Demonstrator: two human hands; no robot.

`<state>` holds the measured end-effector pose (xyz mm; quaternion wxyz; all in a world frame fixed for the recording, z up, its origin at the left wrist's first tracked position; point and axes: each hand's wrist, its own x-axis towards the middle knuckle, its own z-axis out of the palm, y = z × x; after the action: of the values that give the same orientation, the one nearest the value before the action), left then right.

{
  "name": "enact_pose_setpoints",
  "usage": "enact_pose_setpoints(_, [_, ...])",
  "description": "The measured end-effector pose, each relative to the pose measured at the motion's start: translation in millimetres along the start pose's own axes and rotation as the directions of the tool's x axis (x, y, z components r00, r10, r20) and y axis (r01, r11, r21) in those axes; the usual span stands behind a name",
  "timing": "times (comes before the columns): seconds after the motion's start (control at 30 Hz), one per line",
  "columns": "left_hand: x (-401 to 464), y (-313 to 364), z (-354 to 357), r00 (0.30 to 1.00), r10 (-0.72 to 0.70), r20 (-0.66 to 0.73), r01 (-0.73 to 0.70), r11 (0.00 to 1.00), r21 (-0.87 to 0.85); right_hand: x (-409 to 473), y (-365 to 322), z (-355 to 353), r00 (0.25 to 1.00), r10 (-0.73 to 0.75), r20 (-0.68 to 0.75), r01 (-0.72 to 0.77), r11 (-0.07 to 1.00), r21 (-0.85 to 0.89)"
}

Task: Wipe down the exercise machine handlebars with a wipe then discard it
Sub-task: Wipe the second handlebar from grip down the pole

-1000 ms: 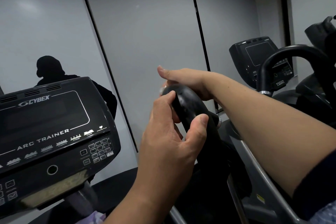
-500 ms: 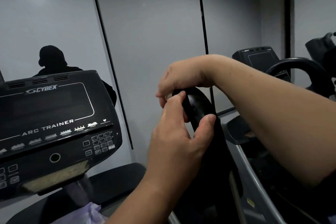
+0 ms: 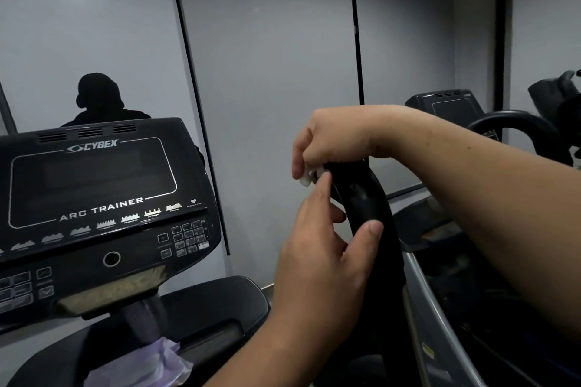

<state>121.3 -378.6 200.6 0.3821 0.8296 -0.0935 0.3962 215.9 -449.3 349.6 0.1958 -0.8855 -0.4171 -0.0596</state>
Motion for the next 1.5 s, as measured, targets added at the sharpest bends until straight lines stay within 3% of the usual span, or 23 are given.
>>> enact_pose_setpoints(0.1, [-9.1,-1.6,-0.3,0.998,0.056,0.007,-0.056,0.996,0.071,-0.3,-5.1,3.8,0.993,0.009,-0.120,-0.023,0.992,-0.123])
enact_pose_setpoints(0.23, [-7.7,-3.1,-4.6,0.963,0.270,-0.022,-0.248,0.910,0.332,-10.6,-14.4,8.2,0.998,0.022,-0.052,-0.035,0.965,-0.261])
enact_pose_setpoints(0.3, [-4.2,-7.3,-6.0,0.939,0.343,-0.023,-0.306,0.863,0.401,-11.9,-14.4,9.9,0.995,0.032,-0.098,-0.062,0.947,-0.316])
enact_pose_setpoints(0.43, [1.2,-13.6,-13.0,0.912,0.408,0.033,-0.374,0.798,0.473,-8.6,-9.4,15.1,0.967,-0.044,-0.249,-0.087,0.867,-0.491])
enact_pose_setpoints(0.67, [4.7,-22.6,-29.5,0.860,0.496,0.116,-0.481,0.716,0.505,-11.8,-15.3,23.1,0.938,-0.187,-0.292,-0.075,0.713,-0.697])
enact_pose_setpoints(0.8, [-3.0,-25.0,-32.3,0.860,0.488,0.152,-0.494,0.717,0.491,-17.0,-14.7,23.7,0.934,-0.172,-0.313,-0.062,0.785,-0.617])
enact_pose_setpoints(1.1, [-9.8,-34.9,-32.2,0.892,0.447,0.070,-0.430,0.791,0.436,-33.7,-7.2,39.6,0.876,-0.290,-0.385,-0.046,0.745,-0.665])
enact_pose_setpoints(1.3, [-5.3,-42.8,-33.2,0.925,0.379,-0.018,-0.349,0.868,0.353,-38.9,-1.5,38.0,0.834,-0.250,-0.492,-0.013,0.882,-0.472])
enact_pose_setpoints(1.5, [-1.4,-44.9,-40.5,0.952,0.304,-0.032,-0.283,0.916,0.286,-43.2,6.7,37.2,0.784,-0.264,-0.562,0.011,0.911,-0.411])
